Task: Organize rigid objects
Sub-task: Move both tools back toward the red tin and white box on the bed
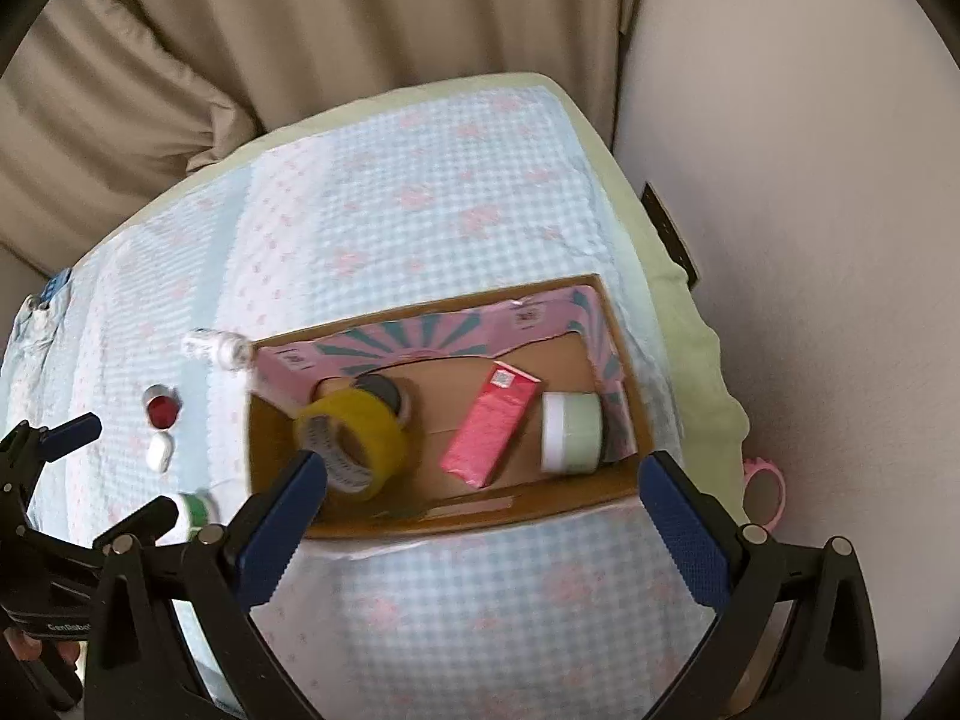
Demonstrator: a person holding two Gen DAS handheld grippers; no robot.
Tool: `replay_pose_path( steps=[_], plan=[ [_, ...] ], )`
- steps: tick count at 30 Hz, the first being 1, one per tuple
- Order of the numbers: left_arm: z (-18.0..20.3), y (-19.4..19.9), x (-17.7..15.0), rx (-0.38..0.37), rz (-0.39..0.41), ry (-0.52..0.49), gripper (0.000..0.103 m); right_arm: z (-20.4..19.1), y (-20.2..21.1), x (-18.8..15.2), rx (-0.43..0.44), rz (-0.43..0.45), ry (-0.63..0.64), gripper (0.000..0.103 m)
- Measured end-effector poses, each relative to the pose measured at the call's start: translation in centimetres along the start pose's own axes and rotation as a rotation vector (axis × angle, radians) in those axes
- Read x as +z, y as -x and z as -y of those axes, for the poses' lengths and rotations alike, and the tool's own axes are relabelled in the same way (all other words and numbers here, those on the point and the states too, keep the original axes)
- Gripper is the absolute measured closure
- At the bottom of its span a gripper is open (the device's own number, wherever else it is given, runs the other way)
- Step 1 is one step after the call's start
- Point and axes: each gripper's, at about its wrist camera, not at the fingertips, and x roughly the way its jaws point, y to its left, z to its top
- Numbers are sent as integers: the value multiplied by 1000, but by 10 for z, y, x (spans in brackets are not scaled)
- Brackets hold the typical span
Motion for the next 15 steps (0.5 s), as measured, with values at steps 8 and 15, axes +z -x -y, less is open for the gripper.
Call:
replay_pose_path(
  steps=[8,15],
  plan=[
    [-99,51,-52,48,60,135,0,-73,32,-20,24,23,71,0],
    [-188,74,-90,87,89,191,0,-152,36,-48,45,23,90,0]
  ],
)
